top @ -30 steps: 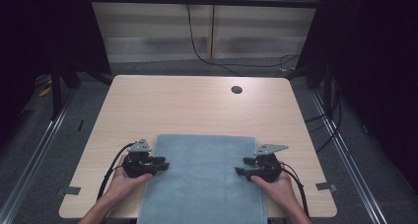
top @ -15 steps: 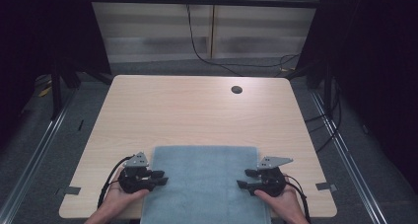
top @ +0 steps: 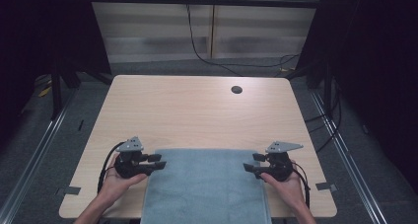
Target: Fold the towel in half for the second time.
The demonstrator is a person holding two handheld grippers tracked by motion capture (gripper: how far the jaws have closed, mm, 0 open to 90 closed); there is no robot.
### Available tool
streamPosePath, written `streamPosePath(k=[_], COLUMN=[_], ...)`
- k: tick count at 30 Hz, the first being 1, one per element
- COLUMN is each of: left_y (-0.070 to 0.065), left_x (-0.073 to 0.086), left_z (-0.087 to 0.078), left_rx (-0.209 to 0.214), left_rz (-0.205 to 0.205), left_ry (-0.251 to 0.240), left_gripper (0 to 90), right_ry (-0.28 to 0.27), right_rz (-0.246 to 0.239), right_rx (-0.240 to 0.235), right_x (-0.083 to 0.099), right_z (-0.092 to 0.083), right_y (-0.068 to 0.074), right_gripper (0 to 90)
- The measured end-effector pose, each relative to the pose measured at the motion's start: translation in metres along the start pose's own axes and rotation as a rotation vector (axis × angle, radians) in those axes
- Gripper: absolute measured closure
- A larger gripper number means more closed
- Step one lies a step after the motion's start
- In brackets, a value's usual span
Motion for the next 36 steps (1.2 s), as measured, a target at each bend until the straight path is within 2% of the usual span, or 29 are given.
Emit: streamPosePath(k=[2, 4, 5, 6, 7, 8, 10, 11, 13, 14, 16, 18, 20, 24, 26, 28, 32, 34, 36], left_y=[0.010, 0.021, 0.028, 0.034, 0.045, 0.045, 0.052, 0.053, 0.055, 0.055, 0.057, 0.058, 0.059, 0.057, 0.057, 0.055, 0.053, 0.050, 0.049], left_x=[-0.009, -0.016, -0.019, -0.020, -0.020, -0.020, -0.020, -0.017, -0.010, -0.009, -0.004, 0.000, 0.004, 0.013, 0.016, 0.020, 0.022, 0.022, 0.023], left_z=[0.000, 0.004, 0.006, 0.009, 0.016, 0.016, 0.021, 0.023, 0.026, 0.027, 0.029, 0.031, 0.033, 0.036, 0.035, 0.033, 0.032, 0.033, 0.032], left_rx=[-0.011, -0.021, -0.030, -0.026, -0.049, -0.049, -0.033, -0.032, -0.043, -0.037, -0.040, -0.023, -0.035, -0.012, -0.017, 0.000, 0.005, 0.012, 0.011], left_rz=[-0.017, -0.036, -0.049, -0.066, -0.070, -0.070, -0.104, -0.101, -0.084, -0.083, -0.082, -0.097, -0.091, -0.086, -0.081, -0.091, -0.086, -0.062, -0.058], left_ry=[-0.017, -0.028, -0.040, -0.034, -0.022, -0.022, -0.034, -0.024, 0.010, 0.007, 0.024, 0.035, 0.060, 0.087, 0.085, 0.076, 0.068, 0.073, 0.079], left_gripper=[61.0, 60.8, 60.8, 60.8, 60.2, 60.2, 59.3, 59.0, 58.0, 57.4, 55.9, 55.9, 55.7, 56.1, 56.2, 56.2, 57.4, 62.9, 66.2], right_ry=[0.013, -0.005, -0.005, -0.007, -0.007, -0.007, 0.003, 0.005, 0.016, 0.027, 0.053, 0.056, 0.076, 0.086, 0.088, 0.089, 0.090, 0.083, 0.083], right_rz=[0.000, 0.013, 0.013, 0.011, 0.009, 0.009, 0.023, 0.033, 0.049, 0.047, 0.052, 0.051, 0.040, 0.034, 0.050, 0.046, 0.039, 0.038, 0.043], right_rx=[0.012, 0.019, 0.019, 0.027, 0.020, 0.020, 0.024, 0.019, 0.014, 0.010, 0.002, 0.000, -0.015, -0.016, -0.021, -0.021, -0.026, -0.033, -0.038], right_x=[-0.002, -0.011, -0.011, -0.015, -0.020, -0.020, -0.024, -0.023, -0.018, -0.016, -0.011, -0.010, -0.007, -0.004, -0.002, 0.000, 0.001, 0.002, 0.003], right_z=[0.003, 0.005, 0.005, 0.005, 0.007, 0.007, 0.014, 0.017, 0.023, 0.026, 0.030, 0.032, 0.035, 0.035, 0.035, 0.035, 0.034, 0.034, 0.033], right_y=[-0.008, -0.019, -0.019, -0.024, -0.031, -0.031, -0.045, -0.048, -0.053, -0.054, -0.053, -0.053, -0.049, -0.048, -0.049, -0.049, -0.049, -0.047, -0.046], right_gripper=[44.2, 45.8, 45.8, 45.9, 45.8, 45.8, 44.9, 44.5, 43.7, 43.7, 43.7, 44.1, 45.7, 46.5, 48.0, 48.9, 55.6, 60.6, 65.9])
Point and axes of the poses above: each handheld gripper's, and its own axes: z roughly forward along the jaws, x roughly out of its underside, y roughly to its left, the point moved 10 cm from there along z, roughly forward along the jaws, and after that the axes turned 1 degree about -x, right-handed, at the moved point
